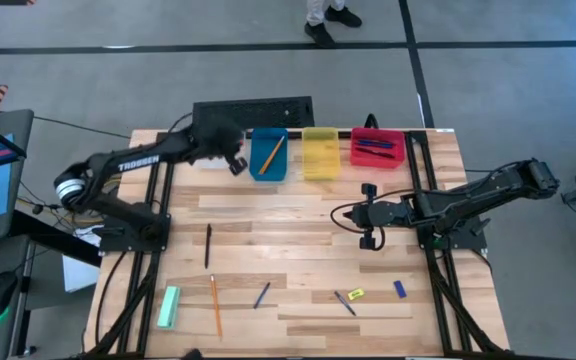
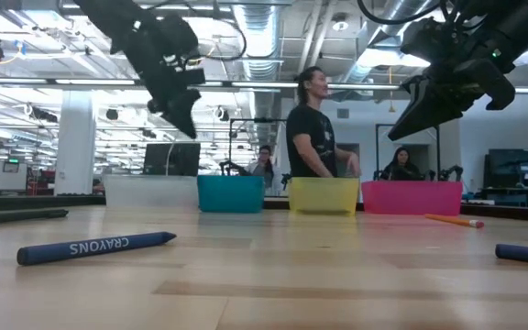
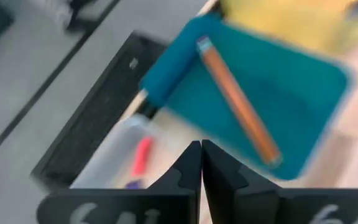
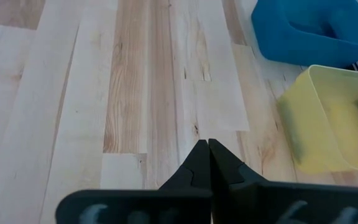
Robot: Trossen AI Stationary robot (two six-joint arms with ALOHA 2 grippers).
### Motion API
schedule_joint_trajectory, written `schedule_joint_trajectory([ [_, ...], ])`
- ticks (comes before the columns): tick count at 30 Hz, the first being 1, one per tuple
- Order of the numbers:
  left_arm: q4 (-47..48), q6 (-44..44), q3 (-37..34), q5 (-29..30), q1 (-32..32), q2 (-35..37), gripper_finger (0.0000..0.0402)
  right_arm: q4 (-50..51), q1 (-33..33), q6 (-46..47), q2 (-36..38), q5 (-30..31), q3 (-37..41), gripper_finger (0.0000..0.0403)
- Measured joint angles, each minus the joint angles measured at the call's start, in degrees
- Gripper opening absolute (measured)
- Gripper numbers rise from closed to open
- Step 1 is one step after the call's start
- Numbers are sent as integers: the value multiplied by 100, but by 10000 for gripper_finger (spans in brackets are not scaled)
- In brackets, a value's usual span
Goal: Sort crayons/erasers/pens/pencils in bins
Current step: Put the orange pencil into the blue bin
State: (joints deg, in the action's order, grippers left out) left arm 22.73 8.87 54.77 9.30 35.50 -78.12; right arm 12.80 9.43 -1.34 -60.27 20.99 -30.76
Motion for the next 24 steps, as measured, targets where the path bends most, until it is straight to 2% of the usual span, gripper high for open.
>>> schedule_joint_trajectory([
  [6,-1898,-57,-1092,-10,-1125,477,0,2,17,149,0,2,0,3],
  [12,-3898,-270,-2004,-6,-2043,567,0,3,205,107,2,2,0,3],
  [16,-4426,-626,-2280,-1,-2393,567,0,68,344,134,0,4,-101,3],
  [20,-4955,-502,-2512,3,-2683,567,0,195,538,136,1,9,-274,3],
  [24,-5088,-479,-2588,-8,-2849,567,0,474,738,145,2,214,-421,3],
])
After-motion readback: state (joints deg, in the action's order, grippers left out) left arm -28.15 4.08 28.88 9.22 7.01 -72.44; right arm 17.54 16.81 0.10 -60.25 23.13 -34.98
